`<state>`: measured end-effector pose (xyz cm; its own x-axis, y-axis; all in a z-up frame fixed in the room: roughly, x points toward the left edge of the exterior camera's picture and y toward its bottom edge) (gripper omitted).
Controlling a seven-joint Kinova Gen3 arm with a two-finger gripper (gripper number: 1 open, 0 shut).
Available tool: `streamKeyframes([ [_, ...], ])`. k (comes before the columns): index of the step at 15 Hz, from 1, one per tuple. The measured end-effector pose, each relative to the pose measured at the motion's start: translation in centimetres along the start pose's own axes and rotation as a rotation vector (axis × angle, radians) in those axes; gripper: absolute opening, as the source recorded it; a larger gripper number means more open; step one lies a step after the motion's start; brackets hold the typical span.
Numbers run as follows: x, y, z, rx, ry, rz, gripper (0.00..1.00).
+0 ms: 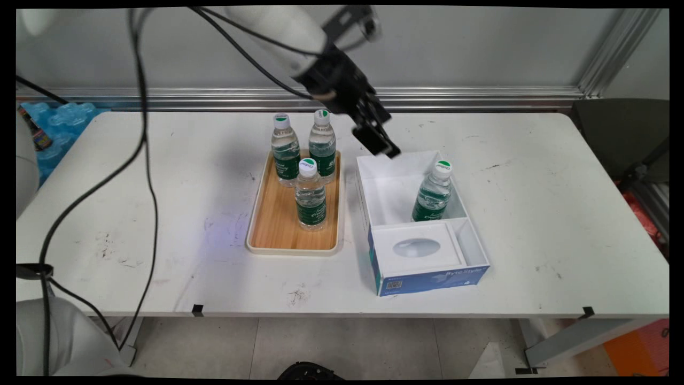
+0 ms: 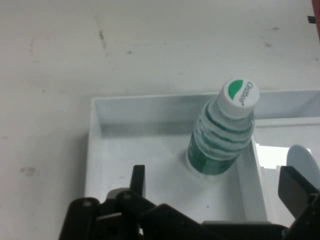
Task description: Pick up the green bottle from the white box, then place the picked object on the tray
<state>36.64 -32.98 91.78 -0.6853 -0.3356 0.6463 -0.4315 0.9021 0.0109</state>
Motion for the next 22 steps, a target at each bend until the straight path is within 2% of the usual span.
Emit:
streamKeyframes([
  [4, 0.4, -0.1, 4.9, -0.026, -0.009, 0.007, 1.0],
  [10, 1.2, 0.0, 10.0, -0.058, -0.018, 0.009, 1.0],
  [18, 1.8, 0.6, 14.6, -0.099, -0.027, 0.023, 1.0],
  [19, 1.9, 0.6, 14.9, -0.101, -0.026, 0.026, 0.0],
  [22, 2.1, 0.7, 15.5, -0.103, -0.023, 0.036, 0.0],
])
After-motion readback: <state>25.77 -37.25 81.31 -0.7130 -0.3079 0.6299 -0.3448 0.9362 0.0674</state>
